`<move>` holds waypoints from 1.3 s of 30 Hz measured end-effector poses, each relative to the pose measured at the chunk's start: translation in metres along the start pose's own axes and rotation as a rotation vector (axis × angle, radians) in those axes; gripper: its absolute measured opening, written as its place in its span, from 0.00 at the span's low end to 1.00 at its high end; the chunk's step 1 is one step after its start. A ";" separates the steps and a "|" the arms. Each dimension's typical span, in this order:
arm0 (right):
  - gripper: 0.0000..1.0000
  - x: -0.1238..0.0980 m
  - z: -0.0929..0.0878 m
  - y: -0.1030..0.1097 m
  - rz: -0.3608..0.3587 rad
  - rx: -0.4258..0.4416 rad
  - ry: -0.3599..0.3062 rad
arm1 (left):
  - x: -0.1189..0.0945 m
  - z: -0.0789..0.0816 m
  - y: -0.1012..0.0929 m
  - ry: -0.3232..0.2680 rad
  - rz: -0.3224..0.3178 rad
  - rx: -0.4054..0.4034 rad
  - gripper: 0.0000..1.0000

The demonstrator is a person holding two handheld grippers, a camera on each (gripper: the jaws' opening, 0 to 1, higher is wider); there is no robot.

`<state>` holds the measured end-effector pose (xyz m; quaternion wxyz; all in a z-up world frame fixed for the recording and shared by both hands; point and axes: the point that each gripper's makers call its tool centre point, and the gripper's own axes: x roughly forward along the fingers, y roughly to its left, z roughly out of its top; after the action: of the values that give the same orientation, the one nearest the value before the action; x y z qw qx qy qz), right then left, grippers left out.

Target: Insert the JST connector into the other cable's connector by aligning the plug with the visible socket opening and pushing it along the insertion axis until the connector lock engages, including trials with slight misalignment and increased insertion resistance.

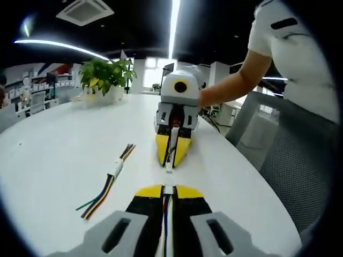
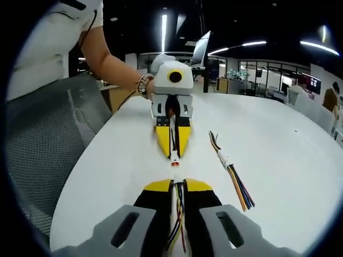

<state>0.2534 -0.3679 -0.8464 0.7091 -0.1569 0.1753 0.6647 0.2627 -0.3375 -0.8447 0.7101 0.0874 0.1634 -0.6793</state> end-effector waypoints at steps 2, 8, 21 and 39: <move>0.05 0.001 0.000 -0.001 0.000 0.005 -0.020 | 0.000 -0.001 0.002 -0.007 -0.002 -0.004 0.00; 0.04 -0.002 0.000 -0.007 -0.019 0.061 -0.125 | 0.000 -0.001 0.003 -0.017 -0.005 0.000 0.00; 0.04 -0.009 0.012 -0.007 -0.018 0.043 -0.096 | -0.005 0.016 0.002 -0.052 0.024 -0.038 0.00; 0.04 -0.006 0.041 -0.004 -0.008 -0.064 -0.045 | -0.016 0.043 -0.008 -0.007 0.052 0.046 0.00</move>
<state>0.2585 -0.3552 -0.8074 0.7101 -0.1653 0.1375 0.6704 0.2590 -0.3382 -0.7986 0.7259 0.1055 0.1427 -0.6645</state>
